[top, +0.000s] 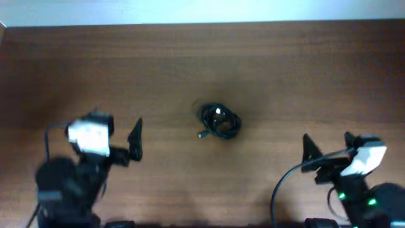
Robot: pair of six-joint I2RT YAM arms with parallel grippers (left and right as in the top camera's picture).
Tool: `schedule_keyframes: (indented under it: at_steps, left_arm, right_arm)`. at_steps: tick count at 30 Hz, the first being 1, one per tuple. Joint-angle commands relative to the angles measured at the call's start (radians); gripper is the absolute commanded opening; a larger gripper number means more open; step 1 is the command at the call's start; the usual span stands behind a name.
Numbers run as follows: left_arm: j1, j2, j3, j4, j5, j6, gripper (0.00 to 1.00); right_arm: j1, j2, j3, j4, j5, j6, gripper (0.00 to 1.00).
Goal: Untangle cables
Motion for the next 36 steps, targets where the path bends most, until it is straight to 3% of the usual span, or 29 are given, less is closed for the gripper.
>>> schedule_keyframes:
  at_steps: [1, 2, 4, 6, 7, 8, 10, 14, 17, 19, 23, 24, 25, 27, 29, 31, 35, 36]
  left_arm:
    - [-0.003, 0.419, 0.475, -0.241, 0.186, -0.016, 0.99]
    - [-0.016, 0.577, 0.678, -0.375, 0.227, -0.016, 0.99]
    - [-0.027, 0.739, 0.874, -0.491, 0.357, -0.017, 0.99]
    - [-0.04, 0.848, 0.897, -0.455, 0.443, -0.018, 0.99]
    - [-0.066, 0.883, 0.896, -0.464, 0.369, -0.038, 0.99]
    - [-0.145, 0.951, 0.896, -0.48, 0.179, -0.048, 0.99]
    - [-0.28, 1.054, 0.896, -0.49, -0.063, -0.048, 0.99]
    - [-0.494, 1.337, 0.896, -0.489, -0.377, -0.074, 0.99]
    - [-0.498, 1.514, 0.896, -0.495, -0.374, -0.188, 0.99]
    - [-0.498, 1.595, 0.896, -0.488, -0.331, -0.181, 0.99]
    - [-0.498, 1.622, 0.896, -0.43, 0.103, 0.193, 0.99]
    - [-0.498, 1.622, 0.896, -0.445, 0.155, 0.275, 0.99]
    - [-0.498, 1.622, 0.896, -0.496, 0.215, 0.449, 0.99]
    - [-0.498, 1.622, 0.896, -0.574, 0.2, 0.66, 0.96]
    - [-0.496, 1.622, 0.896, -0.594, 0.064, 0.687, 0.98]
    - [-0.489, 1.622, 0.896, -0.631, 0.026, 0.703, 0.98]
    - [-0.489, 1.622, 0.895, -0.629, 0.033, 0.703, 0.86]
    - [-0.489, 1.622, 0.895, -0.627, 0.033, 0.703, 0.77]
  right_arm:
    - [0.001, 0.305, 0.348, -0.179, -0.194, -0.026, 0.99]
    - [0.001, 0.405, 0.446, -0.22, -0.248, -0.022, 0.99]
    - [0.001, 0.511, 0.52, -0.182, -0.435, -0.062, 0.99]
    - [0.006, 0.651, 0.678, -0.323, -0.29, -0.122, 0.99]
    - [0.026, 0.689, 0.742, -0.378, -0.208, -0.173, 0.99]
    - [0.08, 0.742, 0.853, -0.461, -0.043, -0.198, 0.99]
    - [0.159, 0.782, 0.957, -0.536, 0.094, -0.199, 0.99]
    - [0.204, 0.781, 0.974, -0.561, 0.052, -0.195, 0.99]
    - [0.204, 0.781, 0.974, -0.614, 0.053, -0.196, 0.99]
    - [0.204, 0.781, 0.974, -0.636, 0.053, -0.196, 0.99]
    - [0.204, 0.781, 0.974, -0.662, 0.053, -0.196, 0.99]
    - [0.204, 0.782, 0.974, -0.666, 0.053, -0.196, 0.99]
    - [0.204, 0.782, 0.974, -0.671, 0.053, -0.196, 0.99]
    - [0.204, 0.782, 0.974, -0.681, 0.053, -0.199, 0.99]
    - [0.204, 0.782, 0.974, -0.683, 0.053, -0.199, 0.99]
    - [0.204, 0.782, 0.974, -0.684, 0.053, -0.199, 0.99]
    - [0.204, 0.782, 0.974, -0.691, 0.053, -0.199, 0.99]
    - [0.204, 0.782, 0.974, -0.694, 0.053, -0.199, 0.99]
